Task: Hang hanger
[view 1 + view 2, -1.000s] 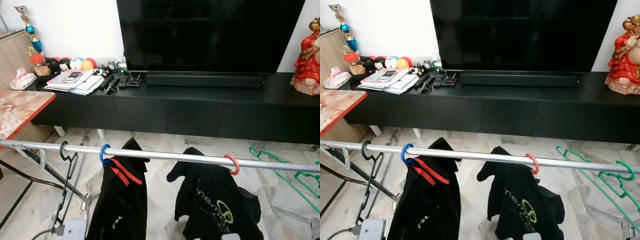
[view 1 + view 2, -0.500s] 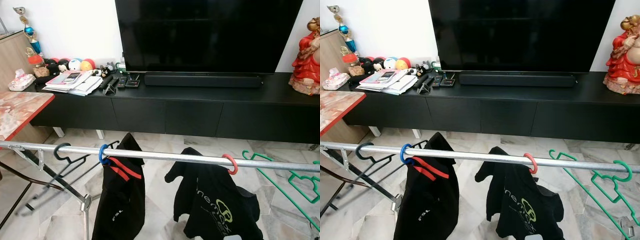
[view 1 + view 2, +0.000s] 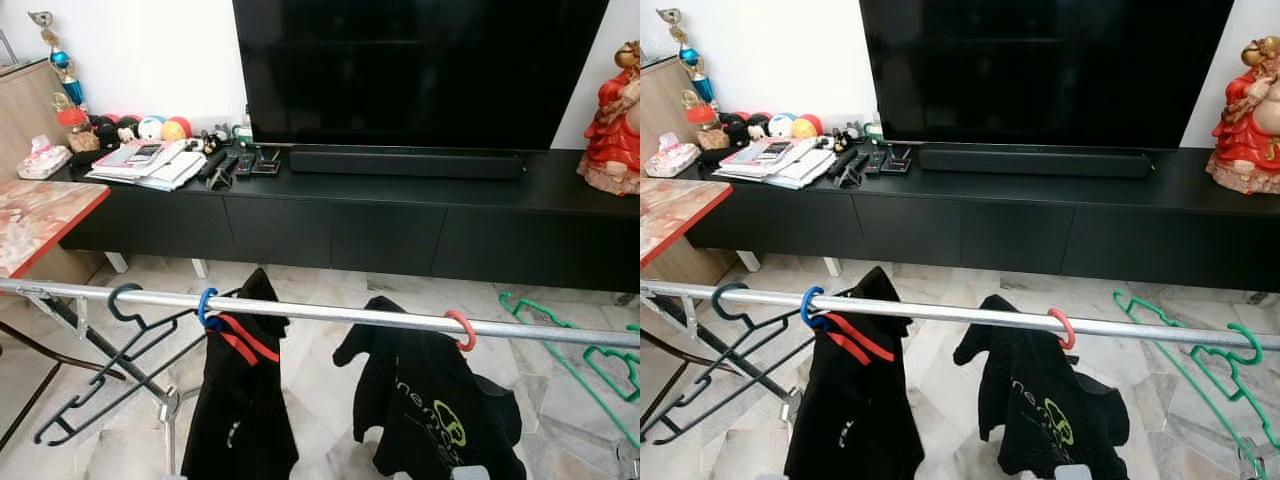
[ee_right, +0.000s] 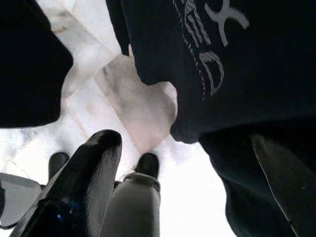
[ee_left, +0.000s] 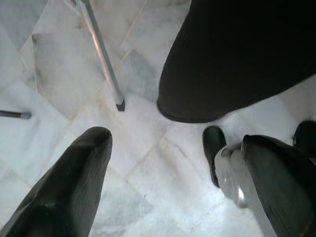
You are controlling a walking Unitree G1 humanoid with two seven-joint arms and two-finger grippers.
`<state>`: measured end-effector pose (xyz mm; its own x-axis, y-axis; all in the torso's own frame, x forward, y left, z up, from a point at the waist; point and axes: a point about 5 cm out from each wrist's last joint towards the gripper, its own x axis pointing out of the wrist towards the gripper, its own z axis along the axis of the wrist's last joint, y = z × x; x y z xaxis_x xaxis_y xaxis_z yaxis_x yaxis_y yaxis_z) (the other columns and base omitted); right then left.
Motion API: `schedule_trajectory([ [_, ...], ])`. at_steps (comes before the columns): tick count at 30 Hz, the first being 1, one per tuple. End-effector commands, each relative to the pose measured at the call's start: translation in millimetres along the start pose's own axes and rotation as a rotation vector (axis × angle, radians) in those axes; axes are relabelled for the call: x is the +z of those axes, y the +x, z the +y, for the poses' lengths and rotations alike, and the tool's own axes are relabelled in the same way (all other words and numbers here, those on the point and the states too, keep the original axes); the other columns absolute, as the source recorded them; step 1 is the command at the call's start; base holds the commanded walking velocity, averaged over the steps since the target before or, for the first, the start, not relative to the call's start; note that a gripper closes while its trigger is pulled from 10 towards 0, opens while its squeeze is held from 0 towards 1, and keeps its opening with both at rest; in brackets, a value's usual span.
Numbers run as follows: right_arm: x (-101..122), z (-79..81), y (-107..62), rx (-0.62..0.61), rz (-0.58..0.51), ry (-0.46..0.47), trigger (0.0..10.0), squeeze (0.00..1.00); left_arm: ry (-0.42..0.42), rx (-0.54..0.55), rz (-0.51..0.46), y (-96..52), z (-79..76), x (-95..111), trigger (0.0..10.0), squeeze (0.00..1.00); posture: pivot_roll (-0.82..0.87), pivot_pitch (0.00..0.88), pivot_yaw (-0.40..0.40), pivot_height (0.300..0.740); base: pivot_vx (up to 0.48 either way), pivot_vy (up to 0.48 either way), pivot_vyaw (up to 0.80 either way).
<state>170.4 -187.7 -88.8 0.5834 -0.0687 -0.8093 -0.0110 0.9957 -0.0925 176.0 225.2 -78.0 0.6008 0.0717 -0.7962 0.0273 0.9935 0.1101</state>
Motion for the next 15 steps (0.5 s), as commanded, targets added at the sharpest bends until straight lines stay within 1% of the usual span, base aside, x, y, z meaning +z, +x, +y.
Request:
schedule_trajectory([
  [1, -1.8, 1.0, -0.1, 0.002, 0.015, 0.030, 10.0, 0.00, -0.002, 0.003, 0.006, 1.4, -2.4, 2.3, 10.0, 0.00, 0.08, 0.000, 0.013, 0.740, 0.000, 0.000, 0.00],
  [2, -2.0, 0.5, 0.0, 0.002, 0.020, 0.042, 10.0, 0.00, -0.014, 0.000, -0.013, 4.2, -7.3, 11.7, 10.0, 0.00, 0.08, 0.000, 0.015, 0.740, 0.000, 0.000, 0.00],
  [4, -2.1, 0.1, 0.0, 0.000, 0.021, 0.052, 10.0, 0.00, -0.023, 0.003, -0.016, 5.0, -8.7, 14.1, 10.0, 0.00, 0.08, 0.000, 0.015, 0.740, 0.000, 0.000, 0.00],
  [6, -2.5, -4.0, -0.2, -0.017, 0.022, 0.108, 10.0, 0.00, -0.038, 0.007, -0.011, 6.1, -12.2, 15.6, 10.0, 0.00, 0.07, 0.000, 0.019, 0.740, 0.000, 0.000, 0.00],
  [10, -3.4, -6.6, -0.4, -0.020, 0.028, 0.132, 10.0, 0.00, -0.058, 0.012, 0.014, 5.8, -13.6, 10.8, 10.0, 0.00, 0.07, 0.000, 0.023, 0.740, 0.000, 0.000, 0.00],
  [15, -3.8, -3.6, -0.4, -0.013, 0.025, 0.141, 10.0, 0.00, -0.058, 0.018, 0.055, 4.0, -12.8, 0.7, 10.0, 0.00, 0.07, 0.000, 0.023, 0.740, 0.000, 0.000, 0.00],
])
